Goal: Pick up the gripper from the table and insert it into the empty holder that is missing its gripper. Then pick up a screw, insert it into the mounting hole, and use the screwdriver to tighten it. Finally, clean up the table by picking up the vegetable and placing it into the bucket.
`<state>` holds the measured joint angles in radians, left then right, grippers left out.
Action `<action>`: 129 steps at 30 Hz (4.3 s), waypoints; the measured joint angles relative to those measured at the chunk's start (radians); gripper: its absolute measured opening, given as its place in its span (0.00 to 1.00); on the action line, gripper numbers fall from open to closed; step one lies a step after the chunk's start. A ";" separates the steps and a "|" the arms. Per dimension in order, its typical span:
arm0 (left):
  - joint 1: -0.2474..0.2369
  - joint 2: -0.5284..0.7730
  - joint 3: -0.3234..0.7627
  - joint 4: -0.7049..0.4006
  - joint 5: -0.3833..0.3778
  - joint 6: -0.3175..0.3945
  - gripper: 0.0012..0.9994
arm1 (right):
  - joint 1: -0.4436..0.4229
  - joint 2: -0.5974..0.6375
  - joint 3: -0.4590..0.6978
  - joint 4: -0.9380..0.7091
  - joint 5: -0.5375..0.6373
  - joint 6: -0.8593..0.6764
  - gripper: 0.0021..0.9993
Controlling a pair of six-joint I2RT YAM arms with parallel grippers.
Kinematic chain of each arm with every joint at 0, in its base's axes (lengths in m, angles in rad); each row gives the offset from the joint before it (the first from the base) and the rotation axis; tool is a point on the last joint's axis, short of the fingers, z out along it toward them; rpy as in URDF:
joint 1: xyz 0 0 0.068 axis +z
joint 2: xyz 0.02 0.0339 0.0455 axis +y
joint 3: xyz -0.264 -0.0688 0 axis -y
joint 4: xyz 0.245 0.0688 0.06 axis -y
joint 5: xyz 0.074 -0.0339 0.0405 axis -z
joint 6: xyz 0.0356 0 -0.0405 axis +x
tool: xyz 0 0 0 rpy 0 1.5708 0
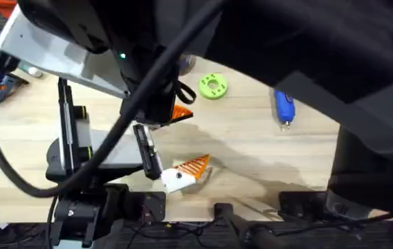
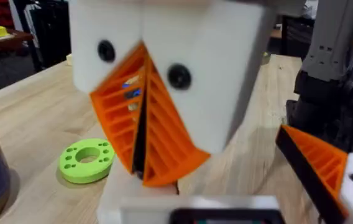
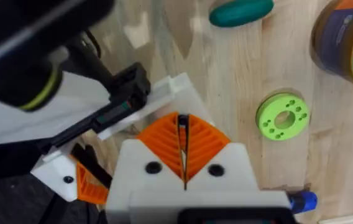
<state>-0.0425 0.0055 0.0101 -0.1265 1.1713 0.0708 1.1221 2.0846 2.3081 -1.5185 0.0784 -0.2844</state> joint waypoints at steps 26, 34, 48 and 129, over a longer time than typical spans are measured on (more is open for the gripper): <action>0.000 0.000 0.000 -0.001 0.004 0.000 0.99 | 0.000 0.000 0.000 -0.007 0.000 0.000 0.00; 0.000 0.000 0.000 0.000 0.004 0.000 0.99 | 0.000 0.000 0.000 -0.007 0.000 0.001 0.04; 0.000 0.000 0.000 -0.001 0.008 -0.001 0.99 | 0.000 0.000 0.000 -0.006 0.005 0.003 0.25; 0.000 0.000 0.000 -0.001 0.013 0.001 0.99 | -0.843 -0.605 -0.729 0.180 0.019 0.428 0.99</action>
<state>-0.0425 0.0055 0.0101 -0.1276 1.1847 0.0715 0.2793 1.4796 1.5787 -1.3380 0.0971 0.1437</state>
